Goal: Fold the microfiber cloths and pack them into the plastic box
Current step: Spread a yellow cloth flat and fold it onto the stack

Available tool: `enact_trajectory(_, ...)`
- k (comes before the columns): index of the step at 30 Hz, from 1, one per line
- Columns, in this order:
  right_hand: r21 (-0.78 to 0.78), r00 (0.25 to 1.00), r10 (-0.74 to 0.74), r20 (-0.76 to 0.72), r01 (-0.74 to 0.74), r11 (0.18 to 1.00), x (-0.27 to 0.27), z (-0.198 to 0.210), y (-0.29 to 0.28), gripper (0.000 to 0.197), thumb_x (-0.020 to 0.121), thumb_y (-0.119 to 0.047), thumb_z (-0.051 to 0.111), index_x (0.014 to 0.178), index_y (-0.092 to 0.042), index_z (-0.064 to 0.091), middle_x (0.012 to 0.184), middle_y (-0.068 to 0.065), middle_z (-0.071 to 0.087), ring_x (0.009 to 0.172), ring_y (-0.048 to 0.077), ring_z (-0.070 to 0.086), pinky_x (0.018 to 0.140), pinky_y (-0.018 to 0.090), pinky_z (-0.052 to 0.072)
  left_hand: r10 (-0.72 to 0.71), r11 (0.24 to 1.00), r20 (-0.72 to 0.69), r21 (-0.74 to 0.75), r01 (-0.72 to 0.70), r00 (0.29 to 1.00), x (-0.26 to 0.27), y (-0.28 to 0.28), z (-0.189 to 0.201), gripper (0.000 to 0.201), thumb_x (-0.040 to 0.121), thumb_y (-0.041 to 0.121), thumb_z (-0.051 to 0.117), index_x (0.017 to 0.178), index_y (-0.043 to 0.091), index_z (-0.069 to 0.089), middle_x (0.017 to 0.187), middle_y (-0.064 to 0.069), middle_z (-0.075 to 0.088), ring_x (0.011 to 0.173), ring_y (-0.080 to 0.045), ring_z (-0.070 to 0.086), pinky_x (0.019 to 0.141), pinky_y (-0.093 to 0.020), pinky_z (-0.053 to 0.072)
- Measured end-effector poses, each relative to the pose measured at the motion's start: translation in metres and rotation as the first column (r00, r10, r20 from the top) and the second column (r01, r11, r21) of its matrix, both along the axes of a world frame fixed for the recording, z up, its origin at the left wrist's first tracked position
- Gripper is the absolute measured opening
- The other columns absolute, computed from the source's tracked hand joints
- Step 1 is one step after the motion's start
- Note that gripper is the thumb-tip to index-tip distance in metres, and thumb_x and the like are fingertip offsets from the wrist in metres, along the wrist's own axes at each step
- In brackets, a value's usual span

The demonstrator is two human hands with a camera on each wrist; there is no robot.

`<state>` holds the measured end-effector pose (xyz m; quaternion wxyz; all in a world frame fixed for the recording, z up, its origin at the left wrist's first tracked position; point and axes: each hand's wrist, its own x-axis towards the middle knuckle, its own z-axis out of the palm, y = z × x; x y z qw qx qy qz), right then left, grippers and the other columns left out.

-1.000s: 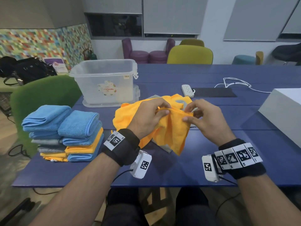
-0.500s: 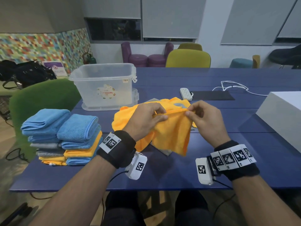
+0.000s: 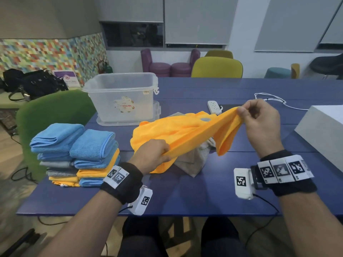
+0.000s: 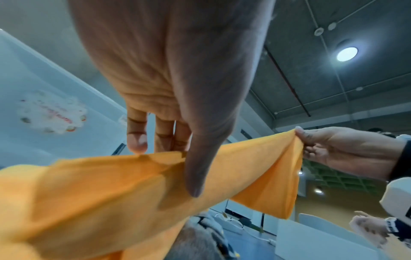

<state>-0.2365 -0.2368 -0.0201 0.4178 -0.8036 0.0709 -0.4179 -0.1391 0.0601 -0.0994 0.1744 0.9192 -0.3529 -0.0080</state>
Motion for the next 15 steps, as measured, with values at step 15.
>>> enact_trajectory(15, -0.025, 0.975, -0.192, -0.110, 0.190, 0.981, -0.020, -0.009, -0.016, 0.010, 0.093, -0.010, 0.067, 0.090, -0.018, 0.062, 0.084, -0.001, 0.065, 0.082, 0.020, 0.063, 0.076, 0.026, 0.047, 0.222, 0.787, -0.126, -0.563, -0.254, 0.967, -0.019, 0.081, 0.017, 0.010, 0.095, 0.026, 0.072, 0.086, 0.030, 0.072, 0.075, 0.003, 0.068, 0.067, -0.003, 0.055, 0.066, -0.021, 0.043)
